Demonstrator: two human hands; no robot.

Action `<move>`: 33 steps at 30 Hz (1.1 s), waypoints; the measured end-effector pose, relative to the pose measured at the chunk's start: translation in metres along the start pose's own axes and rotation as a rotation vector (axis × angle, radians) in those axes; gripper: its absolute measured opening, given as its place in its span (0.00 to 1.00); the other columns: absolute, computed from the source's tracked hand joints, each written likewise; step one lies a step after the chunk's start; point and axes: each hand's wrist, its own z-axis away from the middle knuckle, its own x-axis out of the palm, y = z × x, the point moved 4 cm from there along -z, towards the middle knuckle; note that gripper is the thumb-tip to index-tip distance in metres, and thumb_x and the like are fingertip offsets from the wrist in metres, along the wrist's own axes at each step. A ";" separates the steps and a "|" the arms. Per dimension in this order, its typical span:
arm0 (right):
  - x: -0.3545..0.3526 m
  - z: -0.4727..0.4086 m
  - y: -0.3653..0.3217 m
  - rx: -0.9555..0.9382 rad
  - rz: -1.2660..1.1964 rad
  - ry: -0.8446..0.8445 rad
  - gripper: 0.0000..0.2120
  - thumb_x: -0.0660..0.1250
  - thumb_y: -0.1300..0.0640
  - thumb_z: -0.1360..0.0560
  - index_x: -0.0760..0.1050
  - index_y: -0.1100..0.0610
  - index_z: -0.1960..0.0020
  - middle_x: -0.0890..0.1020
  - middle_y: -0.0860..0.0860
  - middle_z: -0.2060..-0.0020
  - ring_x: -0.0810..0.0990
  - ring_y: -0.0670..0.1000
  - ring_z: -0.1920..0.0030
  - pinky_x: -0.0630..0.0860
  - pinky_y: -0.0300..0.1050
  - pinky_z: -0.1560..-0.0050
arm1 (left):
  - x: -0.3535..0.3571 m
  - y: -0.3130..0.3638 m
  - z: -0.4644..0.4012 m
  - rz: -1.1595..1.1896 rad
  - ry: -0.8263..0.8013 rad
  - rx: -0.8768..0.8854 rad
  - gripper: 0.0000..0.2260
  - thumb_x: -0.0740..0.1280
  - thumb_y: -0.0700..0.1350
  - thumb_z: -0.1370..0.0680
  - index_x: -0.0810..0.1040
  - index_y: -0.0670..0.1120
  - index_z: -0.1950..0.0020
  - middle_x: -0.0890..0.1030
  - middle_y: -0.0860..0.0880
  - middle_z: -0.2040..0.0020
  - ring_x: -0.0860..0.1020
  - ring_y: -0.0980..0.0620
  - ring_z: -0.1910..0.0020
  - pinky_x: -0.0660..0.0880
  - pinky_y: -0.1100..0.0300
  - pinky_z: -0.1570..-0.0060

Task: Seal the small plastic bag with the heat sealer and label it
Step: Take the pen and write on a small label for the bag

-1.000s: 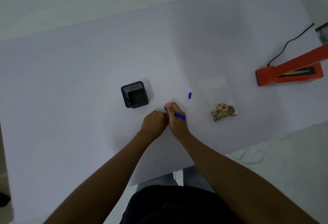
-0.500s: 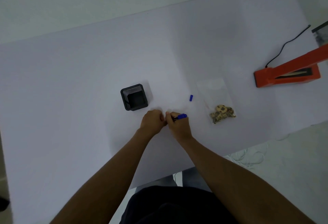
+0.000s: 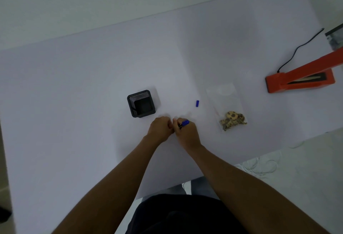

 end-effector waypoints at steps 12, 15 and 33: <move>0.006 -0.001 0.007 0.044 0.063 0.002 0.18 0.63 0.54 0.18 0.70 0.54 0.67 0.71 0.47 0.75 0.70 0.43 0.74 0.65 0.30 0.68 | -0.001 0.002 0.003 -0.001 0.008 0.006 0.09 0.70 0.47 0.25 0.76 0.45 0.63 0.81 0.45 0.63 0.76 0.49 0.63 0.69 0.59 0.62; 0.006 -0.001 0.008 0.055 0.069 0.015 0.18 0.63 0.54 0.18 0.70 0.54 0.67 0.70 0.46 0.75 0.69 0.43 0.75 0.66 0.31 0.69 | -0.002 0.003 0.003 0.000 0.005 0.002 0.09 0.70 0.47 0.25 0.78 0.44 0.61 0.82 0.45 0.61 0.76 0.49 0.63 0.70 0.58 0.62; 0.007 -0.002 0.007 0.114 0.087 0.012 0.18 0.62 0.55 0.17 0.74 0.57 0.65 0.74 0.49 0.73 0.71 0.41 0.73 0.68 0.29 0.70 | -0.002 0.005 0.004 0.010 0.001 0.017 0.09 0.69 0.46 0.25 0.79 0.40 0.59 0.82 0.43 0.60 0.79 0.45 0.60 0.75 0.54 0.58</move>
